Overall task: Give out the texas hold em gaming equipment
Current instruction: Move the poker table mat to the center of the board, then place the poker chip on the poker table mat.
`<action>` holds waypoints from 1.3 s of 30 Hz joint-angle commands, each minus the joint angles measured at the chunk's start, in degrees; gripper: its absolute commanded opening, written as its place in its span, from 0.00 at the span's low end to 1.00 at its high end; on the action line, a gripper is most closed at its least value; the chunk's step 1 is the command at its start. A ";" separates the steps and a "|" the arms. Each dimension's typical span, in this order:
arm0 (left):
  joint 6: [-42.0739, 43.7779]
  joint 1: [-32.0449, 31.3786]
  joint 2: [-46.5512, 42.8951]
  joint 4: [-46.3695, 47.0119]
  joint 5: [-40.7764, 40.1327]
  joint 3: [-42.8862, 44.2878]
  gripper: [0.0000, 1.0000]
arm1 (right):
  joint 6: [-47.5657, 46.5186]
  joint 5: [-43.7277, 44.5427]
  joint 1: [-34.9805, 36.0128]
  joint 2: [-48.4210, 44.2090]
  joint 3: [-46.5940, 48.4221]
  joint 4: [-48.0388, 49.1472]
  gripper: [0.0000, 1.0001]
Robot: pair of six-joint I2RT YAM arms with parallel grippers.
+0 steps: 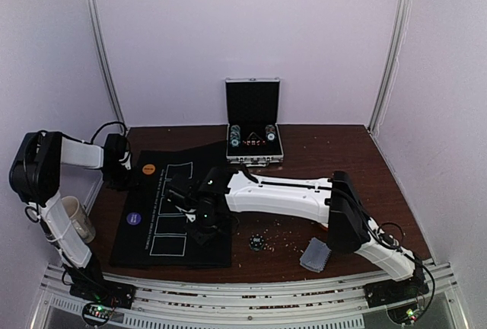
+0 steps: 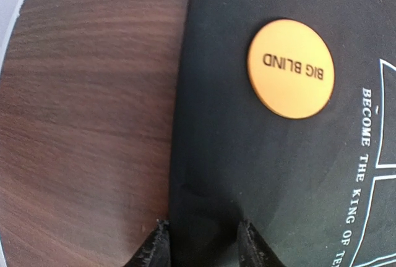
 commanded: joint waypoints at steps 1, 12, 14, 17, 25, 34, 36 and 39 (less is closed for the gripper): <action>0.67 -1.09 -1.97 -4.85 1.84 -0.46 0.41 | -0.57 0.99 0.21 0.95 0.23 -1.87 0.00; 0.33 -0.94 -6.56 -6.36 -0.21 2.02 0.56 | 0.78 6.28 0.19 6.18 3.58 -8.91 0.00; 0.37 -0.61 -6.58 -6.69 -0.55 2.65 0.58 | 0.69 6.16 0.21 6.64 3.63 -8.93 0.00; 0.37 -0.22 -7.03 -6.84 -0.29 3.25 0.60 | 0.56 6.42 0.17 7.46 3.58 -8.64 0.00; 0.72 -0.16 -8.54 -7.28 0.48 3.66 0.62 | 0.66 7.11 0.21 7.84 3.62 -5.39 0.32; 0.08 -0.15 -11.54 -7.86 3.53 5.97 0.62 | 0.16 9.36 -0.18 7.12 3.07 -1.27 0.55; 0.27 -0.16 -11.71 -8.69 4.04 6.78 0.62 | -0.06 9.91 -0.23 6.69 3.00 -0.96 0.57; 0.33 -0.21 -12.28 -9.04 4.74 7.34 0.62 | -0.60 9.88 -0.26 5.96 3.16 -0.40 0.69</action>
